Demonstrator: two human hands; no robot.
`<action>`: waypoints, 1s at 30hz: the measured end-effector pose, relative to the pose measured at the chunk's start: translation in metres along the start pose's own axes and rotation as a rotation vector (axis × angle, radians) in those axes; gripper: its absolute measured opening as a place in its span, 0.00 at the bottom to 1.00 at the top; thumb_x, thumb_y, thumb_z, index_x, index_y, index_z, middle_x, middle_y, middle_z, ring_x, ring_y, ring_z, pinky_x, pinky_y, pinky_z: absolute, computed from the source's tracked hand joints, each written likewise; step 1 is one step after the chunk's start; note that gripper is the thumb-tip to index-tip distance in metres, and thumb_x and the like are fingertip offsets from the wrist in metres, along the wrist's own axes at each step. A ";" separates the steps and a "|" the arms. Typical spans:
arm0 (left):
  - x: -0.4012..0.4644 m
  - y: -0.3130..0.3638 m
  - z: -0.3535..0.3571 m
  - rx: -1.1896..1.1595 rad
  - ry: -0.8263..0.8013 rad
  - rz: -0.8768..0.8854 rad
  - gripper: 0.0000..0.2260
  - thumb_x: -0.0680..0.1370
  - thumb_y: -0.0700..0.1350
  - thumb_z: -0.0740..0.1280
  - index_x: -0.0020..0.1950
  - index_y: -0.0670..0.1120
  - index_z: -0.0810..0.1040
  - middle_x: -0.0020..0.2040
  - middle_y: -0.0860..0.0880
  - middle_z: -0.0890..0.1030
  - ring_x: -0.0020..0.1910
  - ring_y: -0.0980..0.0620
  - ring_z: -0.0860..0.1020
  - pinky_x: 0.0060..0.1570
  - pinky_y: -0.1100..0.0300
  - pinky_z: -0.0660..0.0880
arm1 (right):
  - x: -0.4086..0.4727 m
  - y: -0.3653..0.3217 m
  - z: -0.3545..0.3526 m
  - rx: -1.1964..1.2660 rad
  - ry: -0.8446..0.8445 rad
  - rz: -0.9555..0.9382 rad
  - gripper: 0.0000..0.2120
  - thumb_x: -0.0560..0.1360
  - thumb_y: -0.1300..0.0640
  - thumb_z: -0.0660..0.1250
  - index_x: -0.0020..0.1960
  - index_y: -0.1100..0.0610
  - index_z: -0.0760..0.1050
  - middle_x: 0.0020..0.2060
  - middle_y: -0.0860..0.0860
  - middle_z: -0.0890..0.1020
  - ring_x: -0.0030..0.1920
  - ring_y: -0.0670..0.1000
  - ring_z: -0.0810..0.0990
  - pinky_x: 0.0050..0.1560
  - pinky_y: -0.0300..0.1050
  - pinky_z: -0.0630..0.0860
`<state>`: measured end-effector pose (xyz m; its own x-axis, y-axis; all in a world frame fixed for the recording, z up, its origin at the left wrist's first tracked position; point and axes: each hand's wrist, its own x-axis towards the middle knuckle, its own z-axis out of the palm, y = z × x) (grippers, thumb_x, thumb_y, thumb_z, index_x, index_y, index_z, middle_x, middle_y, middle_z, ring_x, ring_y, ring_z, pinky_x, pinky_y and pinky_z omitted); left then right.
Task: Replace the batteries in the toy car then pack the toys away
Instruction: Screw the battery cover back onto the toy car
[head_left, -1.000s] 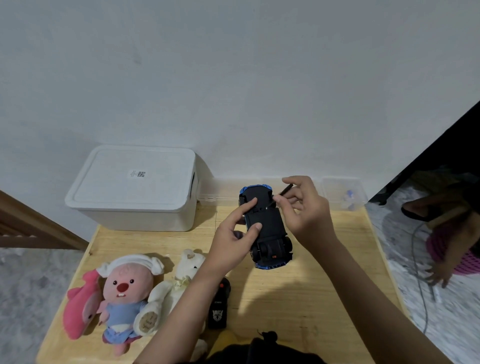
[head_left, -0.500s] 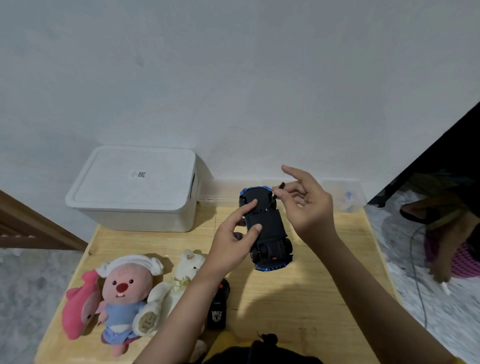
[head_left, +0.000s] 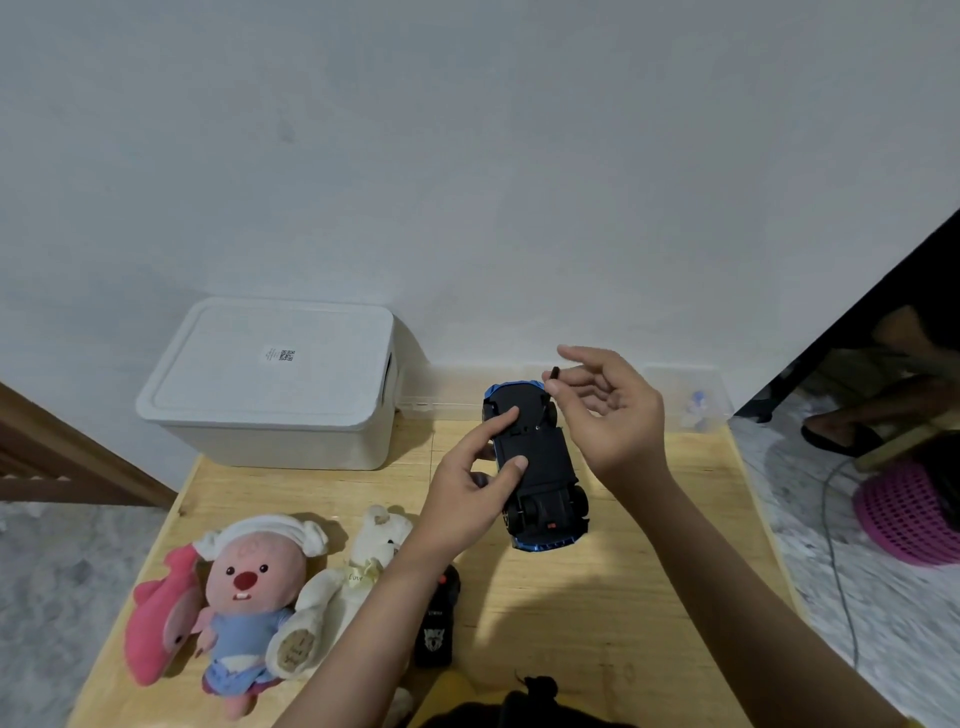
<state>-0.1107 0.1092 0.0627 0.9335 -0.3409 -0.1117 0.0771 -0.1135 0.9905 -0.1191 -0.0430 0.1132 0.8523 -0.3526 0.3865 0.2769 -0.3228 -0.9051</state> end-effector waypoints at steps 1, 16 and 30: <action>0.000 0.000 0.000 -0.001 -0.003 0.002 0.21 0.76 0.42 0.69 0.63 0.64 0.74 0.50 0.49 0.78 0.34 0.48 0.73 0.41 0.48 0.79 | 0.001 -0.001 0.000 0.006 -0.004 0.003 0.16 0.71 0.68 0.71 0.52 0.50 0.78 0.39 0.54 0.82 0.41 0.47 0.81 0.45 0.38 0.78; -0.001 0.002 0.000 -0.040 0.000 -0.002 0.21 0.77 0.41 0.68 0.63 0.64 0.74 0.49 0.52 0.78 0.39 0.50 0.78 0.43 0.45 0.81 | 0.000 0.001 -0.002 -0.047 0.053 -0.033 0.09 0.69 0.66 0.73 0.46 0.55 0.80 0.36 0.52 0.81 0.37 0.45 0.79 0.42 0.38 0.77; 0.000 0.002 -0.001 -0.040 0.004 -0.003 0.21 0.77 0.40 0.68 0.62 0.64 0.74 0.51 0.51 0.78 0.41 0.52 0.78 0.41 0.51 0.82 | -0.004 0.005 -0.004 -0.087 0.064 -0.094 0.08 0.70 0.67 0.72 0.47 0.56 0.80 0.38 0.51 0.81 0.39 0.45 0.80 0.42 0.38 0.77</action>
<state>-0.1101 0.1103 0.0650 0.9346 -0.3369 -0.1143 0.0937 -0.0770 0.9926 -0.1226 -0.0466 0.1081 0.7939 -0.3715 0.4814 0.3120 -0.4307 -0.8468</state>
